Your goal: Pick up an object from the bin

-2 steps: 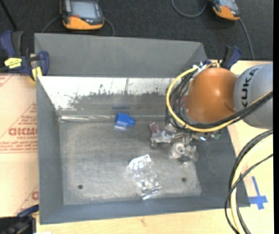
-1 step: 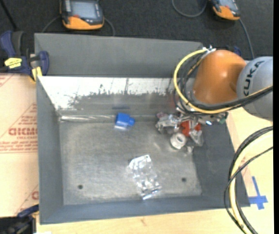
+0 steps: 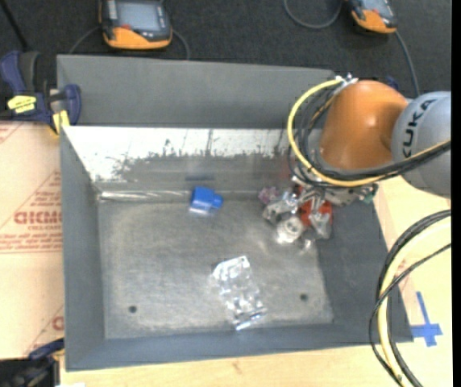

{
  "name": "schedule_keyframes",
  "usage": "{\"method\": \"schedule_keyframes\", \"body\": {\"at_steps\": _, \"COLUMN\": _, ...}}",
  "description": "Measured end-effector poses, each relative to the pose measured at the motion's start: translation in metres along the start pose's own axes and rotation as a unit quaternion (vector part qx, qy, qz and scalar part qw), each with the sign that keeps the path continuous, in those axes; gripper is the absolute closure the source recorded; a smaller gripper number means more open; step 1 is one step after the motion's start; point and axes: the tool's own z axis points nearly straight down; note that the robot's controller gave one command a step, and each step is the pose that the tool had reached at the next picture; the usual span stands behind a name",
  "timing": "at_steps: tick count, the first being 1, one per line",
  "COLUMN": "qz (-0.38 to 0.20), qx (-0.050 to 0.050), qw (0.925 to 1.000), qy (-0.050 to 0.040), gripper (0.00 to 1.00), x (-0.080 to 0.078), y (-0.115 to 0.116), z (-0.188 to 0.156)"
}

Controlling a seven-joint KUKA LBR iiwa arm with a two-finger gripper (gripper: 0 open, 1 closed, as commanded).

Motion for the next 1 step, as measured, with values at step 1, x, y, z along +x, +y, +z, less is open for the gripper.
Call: {"method": "schedule_keyframes", "body": {"at_steps": 1, "qz": 0.018, "qx": 0.005, "qw": 0.9998, "qy": -0.002, "gripper": 1.0, "x": 0.0016, "y": -0.0142, "z": -0.1299}}
